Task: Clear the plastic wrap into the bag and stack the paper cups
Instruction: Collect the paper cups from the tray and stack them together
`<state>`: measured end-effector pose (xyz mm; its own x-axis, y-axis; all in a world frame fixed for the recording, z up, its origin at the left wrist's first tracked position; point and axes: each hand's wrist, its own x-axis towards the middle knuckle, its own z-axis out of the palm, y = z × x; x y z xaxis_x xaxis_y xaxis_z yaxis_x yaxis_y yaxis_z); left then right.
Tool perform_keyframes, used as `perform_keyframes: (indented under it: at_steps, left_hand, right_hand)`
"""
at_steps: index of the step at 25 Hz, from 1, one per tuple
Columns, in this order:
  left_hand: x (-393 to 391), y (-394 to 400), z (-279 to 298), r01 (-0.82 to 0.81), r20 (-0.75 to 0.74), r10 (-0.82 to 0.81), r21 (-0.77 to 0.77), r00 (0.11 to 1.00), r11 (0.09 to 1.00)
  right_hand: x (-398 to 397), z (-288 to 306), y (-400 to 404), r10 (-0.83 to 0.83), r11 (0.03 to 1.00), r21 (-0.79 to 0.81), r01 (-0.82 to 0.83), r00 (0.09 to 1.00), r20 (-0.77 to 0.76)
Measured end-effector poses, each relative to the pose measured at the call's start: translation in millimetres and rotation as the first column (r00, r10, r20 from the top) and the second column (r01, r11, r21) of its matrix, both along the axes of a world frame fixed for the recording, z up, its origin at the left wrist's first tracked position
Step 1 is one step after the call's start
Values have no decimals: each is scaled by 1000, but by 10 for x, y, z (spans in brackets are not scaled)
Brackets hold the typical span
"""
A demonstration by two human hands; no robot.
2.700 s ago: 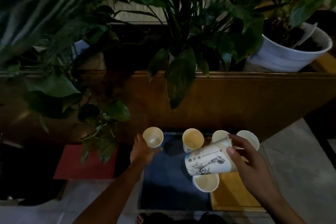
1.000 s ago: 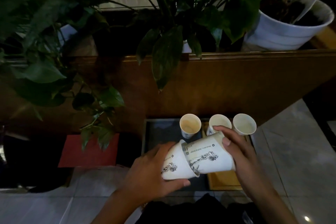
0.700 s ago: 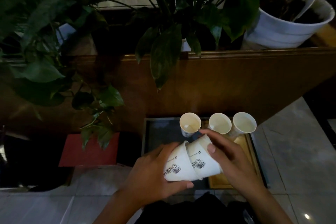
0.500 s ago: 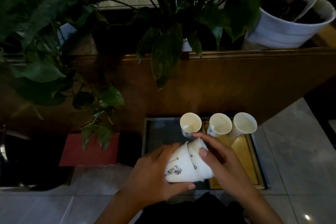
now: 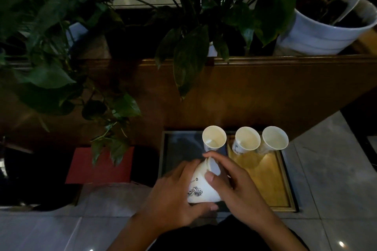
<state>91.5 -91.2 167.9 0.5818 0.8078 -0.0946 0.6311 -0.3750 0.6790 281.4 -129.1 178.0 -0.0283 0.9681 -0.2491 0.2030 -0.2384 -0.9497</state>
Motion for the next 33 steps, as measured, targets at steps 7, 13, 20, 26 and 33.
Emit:
perform_keyframes:
  at_steps: [7, 13, 20, 26, 33]
  left_hand:
    - [210, -169, -170, -242, -10, 245, -193, 969, 951]
    - [242, -188, -178, -213, -60, 215, 26, 975, 977]
    - [337, -294, -214, -168, -180, 192, 142, 965, 976]
    - [358, -275, -298, -58, -317, 95, 124, 944, 991]
    - [527, -372, -222, 107, -437, -2, 215, 899, 971]
  right_hand:
    - [-160, -58, -5, 6, 999, -32, -2, 991, 137]
    - [-250, -233, -69, -38, 983, -174, 55, 994, 99]
    - [-95, -352, 139, -194, 818, -562, 121, 978, -72]
    - [-208, -455, 97, -334, 688, -702, 187, 940, -76]
    - [-104, -635, 47, -463, 715, -675, 180, 846, -265]
